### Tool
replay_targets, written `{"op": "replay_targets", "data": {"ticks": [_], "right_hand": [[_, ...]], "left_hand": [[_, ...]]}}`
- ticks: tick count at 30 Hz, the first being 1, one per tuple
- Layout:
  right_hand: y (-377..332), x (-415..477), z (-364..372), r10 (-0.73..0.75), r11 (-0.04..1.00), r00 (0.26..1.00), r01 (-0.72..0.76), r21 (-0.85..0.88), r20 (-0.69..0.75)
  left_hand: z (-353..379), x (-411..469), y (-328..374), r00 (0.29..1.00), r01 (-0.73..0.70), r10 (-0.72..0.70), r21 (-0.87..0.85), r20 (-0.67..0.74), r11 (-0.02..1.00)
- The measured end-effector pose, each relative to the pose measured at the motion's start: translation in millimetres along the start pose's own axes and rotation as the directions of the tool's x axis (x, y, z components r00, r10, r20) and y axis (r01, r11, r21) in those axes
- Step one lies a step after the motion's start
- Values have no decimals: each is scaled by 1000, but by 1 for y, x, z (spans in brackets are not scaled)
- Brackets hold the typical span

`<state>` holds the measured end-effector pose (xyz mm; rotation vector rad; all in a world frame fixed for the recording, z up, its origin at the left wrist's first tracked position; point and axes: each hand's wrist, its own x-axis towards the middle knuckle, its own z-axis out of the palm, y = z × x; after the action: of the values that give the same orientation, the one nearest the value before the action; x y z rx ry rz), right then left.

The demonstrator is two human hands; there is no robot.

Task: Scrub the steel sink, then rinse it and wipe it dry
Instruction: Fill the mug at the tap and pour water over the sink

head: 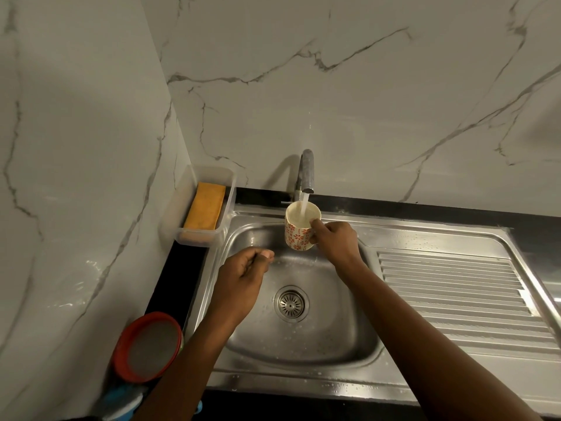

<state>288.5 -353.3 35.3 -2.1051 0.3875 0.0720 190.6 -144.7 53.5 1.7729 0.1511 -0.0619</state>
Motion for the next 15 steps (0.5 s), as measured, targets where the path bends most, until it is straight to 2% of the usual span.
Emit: {"op": "replay_targets", "data": {"ticks": [9,15], "right_hand": [[-1,-3,0,-2,1000,1000,2,-2,17],[10,-23,-5,-65,998,995,63,27,72]], "left_hand": [[-3,-6,-10,1000,17,-17,18,-21,1000],[-9,-29,-26,997,69,-67,39,-50,997]]}}
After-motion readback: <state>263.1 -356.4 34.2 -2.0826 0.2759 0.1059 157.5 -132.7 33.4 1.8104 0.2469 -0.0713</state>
